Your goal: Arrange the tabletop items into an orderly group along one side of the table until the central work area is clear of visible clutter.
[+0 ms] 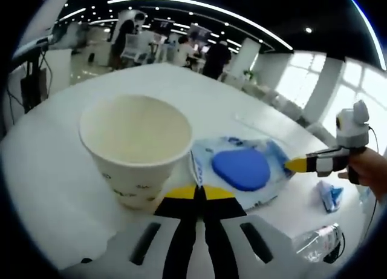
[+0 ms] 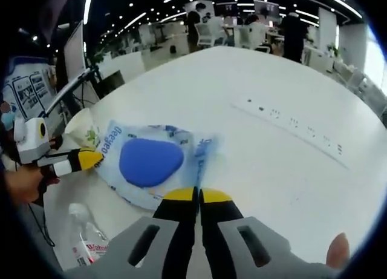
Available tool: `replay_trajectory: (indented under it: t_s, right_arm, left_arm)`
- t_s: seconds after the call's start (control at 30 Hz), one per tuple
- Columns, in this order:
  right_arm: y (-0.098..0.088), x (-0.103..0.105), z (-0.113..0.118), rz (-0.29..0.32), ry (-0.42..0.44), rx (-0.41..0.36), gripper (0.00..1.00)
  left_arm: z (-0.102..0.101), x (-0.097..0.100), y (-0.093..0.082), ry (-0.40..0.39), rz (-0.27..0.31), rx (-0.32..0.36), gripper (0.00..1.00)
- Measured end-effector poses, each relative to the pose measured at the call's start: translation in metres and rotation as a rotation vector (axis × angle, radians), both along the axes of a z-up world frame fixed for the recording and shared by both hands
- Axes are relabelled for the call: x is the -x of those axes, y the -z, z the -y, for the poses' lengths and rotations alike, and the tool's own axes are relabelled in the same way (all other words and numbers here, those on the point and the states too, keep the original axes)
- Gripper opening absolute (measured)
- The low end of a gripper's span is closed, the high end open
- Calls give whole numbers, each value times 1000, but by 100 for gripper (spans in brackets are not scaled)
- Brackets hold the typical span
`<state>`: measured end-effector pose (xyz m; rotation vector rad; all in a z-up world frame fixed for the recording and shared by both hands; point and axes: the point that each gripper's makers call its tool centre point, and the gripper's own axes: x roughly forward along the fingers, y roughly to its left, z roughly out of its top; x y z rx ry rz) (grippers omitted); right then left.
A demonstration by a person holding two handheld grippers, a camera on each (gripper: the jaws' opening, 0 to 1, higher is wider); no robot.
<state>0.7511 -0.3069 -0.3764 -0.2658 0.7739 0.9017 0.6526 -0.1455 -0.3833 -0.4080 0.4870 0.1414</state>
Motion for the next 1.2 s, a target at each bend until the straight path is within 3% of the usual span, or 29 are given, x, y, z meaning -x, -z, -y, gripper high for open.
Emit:
replay_trajectory:
  t_s: [0.3,0.73,1.2]
  right_arm:
    - [-6,8,14,5,31,-3,2]
    - [-28,20,43,34,84,-11,2]
    - [-45,37,83,51,169,-12,2]
  left_arm:
    - [9,-2,-9,32,7,-9,0]
    - [29,-8,-33,112,39,-38,0]
    - [62,-15,-55,226,70,-74,0]
